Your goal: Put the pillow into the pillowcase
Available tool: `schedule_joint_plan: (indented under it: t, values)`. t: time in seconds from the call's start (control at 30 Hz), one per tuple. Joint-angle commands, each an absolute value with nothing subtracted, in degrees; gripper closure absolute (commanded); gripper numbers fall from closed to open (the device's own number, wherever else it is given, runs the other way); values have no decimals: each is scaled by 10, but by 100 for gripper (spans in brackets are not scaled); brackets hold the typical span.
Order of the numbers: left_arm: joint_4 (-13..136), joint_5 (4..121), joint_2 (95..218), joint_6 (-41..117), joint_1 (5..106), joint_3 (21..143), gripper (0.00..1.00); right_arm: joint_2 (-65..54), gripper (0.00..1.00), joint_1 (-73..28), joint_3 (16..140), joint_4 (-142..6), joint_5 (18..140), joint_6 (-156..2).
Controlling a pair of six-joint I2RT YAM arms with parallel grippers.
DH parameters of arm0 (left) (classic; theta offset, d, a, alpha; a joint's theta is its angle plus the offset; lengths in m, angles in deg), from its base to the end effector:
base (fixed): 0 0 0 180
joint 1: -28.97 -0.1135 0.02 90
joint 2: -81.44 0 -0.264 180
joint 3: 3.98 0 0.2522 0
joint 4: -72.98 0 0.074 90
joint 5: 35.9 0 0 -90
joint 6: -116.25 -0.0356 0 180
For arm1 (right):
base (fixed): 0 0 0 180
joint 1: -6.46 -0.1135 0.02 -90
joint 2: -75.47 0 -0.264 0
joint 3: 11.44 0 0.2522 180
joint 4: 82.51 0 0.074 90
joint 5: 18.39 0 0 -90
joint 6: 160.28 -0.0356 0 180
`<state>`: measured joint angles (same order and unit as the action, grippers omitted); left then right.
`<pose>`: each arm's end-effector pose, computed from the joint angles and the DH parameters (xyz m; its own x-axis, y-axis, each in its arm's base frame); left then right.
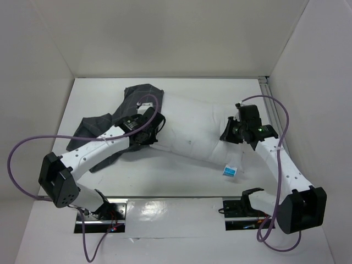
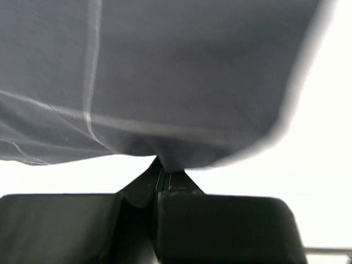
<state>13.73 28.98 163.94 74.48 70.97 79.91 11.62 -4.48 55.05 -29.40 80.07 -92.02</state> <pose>0.2287 -0.1856 0.2914 -0.7459 -0.2371 -0.6225 -0.1775 0.9715 -0.1573 0.2200 0.0479 0.2779 -0.8070 0.2172 -0.5492 0.0207 0.9398 0.3412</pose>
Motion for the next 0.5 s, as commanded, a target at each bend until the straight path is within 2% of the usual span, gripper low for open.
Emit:
schedule_joint_plan:
  t: [0.0, 0.03, 0.13, 0.27, 0.47]
  values:
    - [168, 338, 1653, 713, 737, 873, 100, 104, 93, -51, 527, -381, 922, -965]
    - [176, 363, 1666, 706, 746, 889, 100, 104, 100, -51, 527, -416, 937, -979]
    - [188, 404, 1712, 678, 791, 975, 100, 99, 100, -80, 540, -462, 954, -1023]
    - [223, 553, 1760, 653, 805, 1091, 100, 99, 100, -92, 566, -512, 947, -1065]
    - [160, 562, 1831, 589, 758, 1360, 100, 91, 100, -92, 702, -458, 897, -1039]
